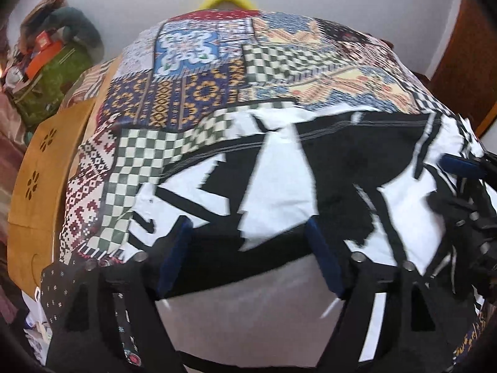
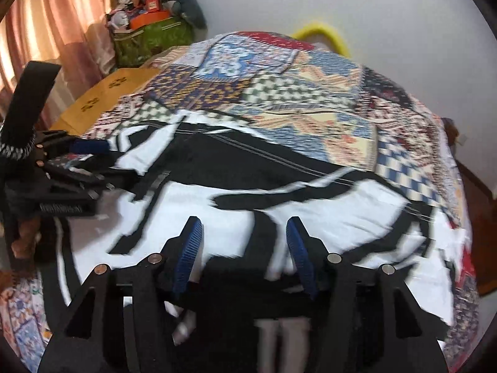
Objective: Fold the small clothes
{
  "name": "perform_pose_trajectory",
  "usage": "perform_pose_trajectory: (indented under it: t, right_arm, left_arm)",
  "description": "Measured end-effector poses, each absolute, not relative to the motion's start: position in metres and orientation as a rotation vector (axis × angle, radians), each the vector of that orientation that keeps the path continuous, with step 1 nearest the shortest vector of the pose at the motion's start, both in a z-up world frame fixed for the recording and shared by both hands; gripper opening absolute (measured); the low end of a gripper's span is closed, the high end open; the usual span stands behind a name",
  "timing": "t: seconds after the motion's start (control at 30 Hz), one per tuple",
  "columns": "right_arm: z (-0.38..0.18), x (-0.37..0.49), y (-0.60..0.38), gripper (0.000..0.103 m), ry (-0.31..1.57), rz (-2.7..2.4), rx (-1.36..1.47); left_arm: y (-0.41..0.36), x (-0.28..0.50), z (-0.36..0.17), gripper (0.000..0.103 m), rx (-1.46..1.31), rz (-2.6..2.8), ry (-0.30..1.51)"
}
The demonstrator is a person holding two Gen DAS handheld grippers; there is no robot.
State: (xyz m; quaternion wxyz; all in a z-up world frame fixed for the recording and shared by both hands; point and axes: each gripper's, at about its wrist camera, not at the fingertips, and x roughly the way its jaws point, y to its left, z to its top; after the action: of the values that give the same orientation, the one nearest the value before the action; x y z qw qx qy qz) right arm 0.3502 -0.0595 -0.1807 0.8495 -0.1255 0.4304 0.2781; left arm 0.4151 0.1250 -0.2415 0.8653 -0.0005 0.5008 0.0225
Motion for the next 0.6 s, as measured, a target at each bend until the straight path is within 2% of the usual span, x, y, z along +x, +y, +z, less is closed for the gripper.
perform_pose_trajectory:
  t: [0.07, 0.17, 0.37, 0.6]
  right_arm:
    - [-0.182, 0.352, -0.076, 0.06, 0.911, 0.519, -0.277]
    - [-0.185, 0.354, -0.111, 0.061, 0.942, 0.478, -0.212]
    - [-0.184, 0.352, -0.166, 0.061, 0.968, 0.374, -0.131]
    - [-0.16, 0.334, -0.147, 0.061, 0.928, 0.442, -0.101]
  left_arm:
    - [0.135, 0.415, -0.245, 0.08, -0.002, 0.076, 1.056]
    - [0.15, 0.411, -0.25, 0.085, -0.004, 0.105, 1.062]
    - [0.178, 0.399, -0.251, 0.085, 0.002, 0.187, 1.075]
    - [0.178, 0.376, -0.22, 0.085, -0.004, 0.185, 1.031]
